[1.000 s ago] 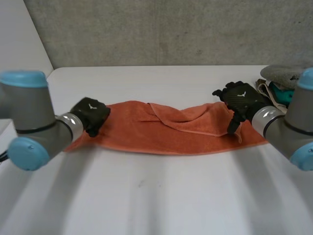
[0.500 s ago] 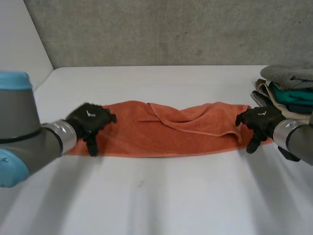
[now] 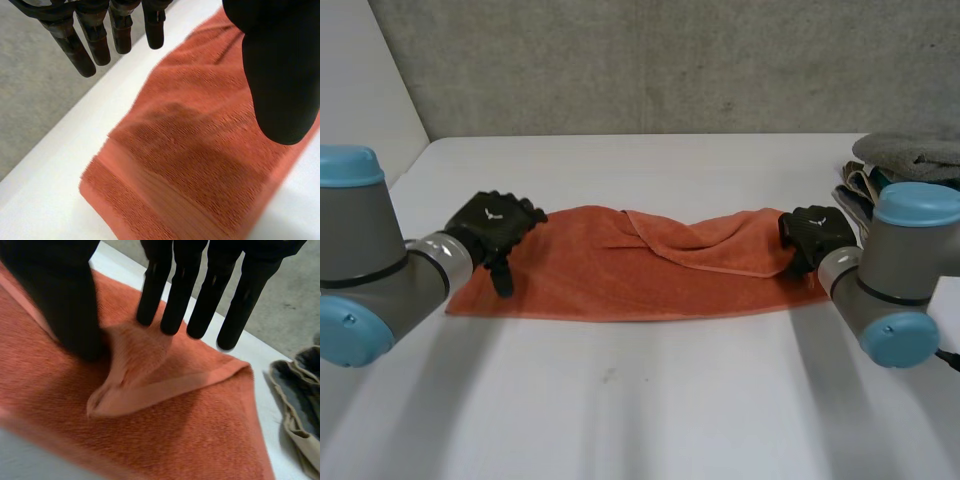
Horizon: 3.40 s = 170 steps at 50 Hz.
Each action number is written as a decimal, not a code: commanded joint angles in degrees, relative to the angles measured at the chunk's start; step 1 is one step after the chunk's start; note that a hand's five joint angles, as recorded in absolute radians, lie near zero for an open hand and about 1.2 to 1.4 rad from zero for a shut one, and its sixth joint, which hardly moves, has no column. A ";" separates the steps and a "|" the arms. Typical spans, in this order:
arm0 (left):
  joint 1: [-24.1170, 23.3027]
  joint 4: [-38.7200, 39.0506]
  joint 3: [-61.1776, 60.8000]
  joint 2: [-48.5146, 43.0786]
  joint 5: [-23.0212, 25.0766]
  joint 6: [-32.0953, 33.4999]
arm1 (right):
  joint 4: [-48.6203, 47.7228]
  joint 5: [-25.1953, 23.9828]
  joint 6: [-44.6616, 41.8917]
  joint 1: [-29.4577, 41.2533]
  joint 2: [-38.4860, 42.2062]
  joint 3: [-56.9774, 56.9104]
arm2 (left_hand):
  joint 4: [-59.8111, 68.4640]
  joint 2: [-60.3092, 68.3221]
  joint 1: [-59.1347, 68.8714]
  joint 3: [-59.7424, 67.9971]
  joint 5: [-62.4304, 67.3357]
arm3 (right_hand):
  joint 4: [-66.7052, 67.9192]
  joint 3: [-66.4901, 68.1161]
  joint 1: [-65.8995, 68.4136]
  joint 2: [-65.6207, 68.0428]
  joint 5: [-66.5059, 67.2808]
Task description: Fold the laundry.
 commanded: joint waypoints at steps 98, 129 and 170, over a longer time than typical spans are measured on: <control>2.82 -30.28 32.56 -16.49 -6.68 0.60 | -4.80 -0.28 -9.76 3.19 -8.87 3.57 | 9.43 9.12 8.83 8.81 7.99 | 28.04 27.89 27.30 27.09 29.25; -1.48 6.82 59.21 -17.93 -20.46 -8.05 | -37.43 11.83 1.80 3.10 -3.86 -18.58 | 68.31 68.01 67.71 67.69 66.87 | 28.04 27.89 27.30 27.09 29.25; 2.64 -6.83 6.35 -1.65 -10.90 -3.51 | -14.55 -3.45 -8.18 -2.09 -7.99 9.20 | 10.49 10.19 9.89 9.88 9.05 | 28.04 27.89 27.30 27.09 29.25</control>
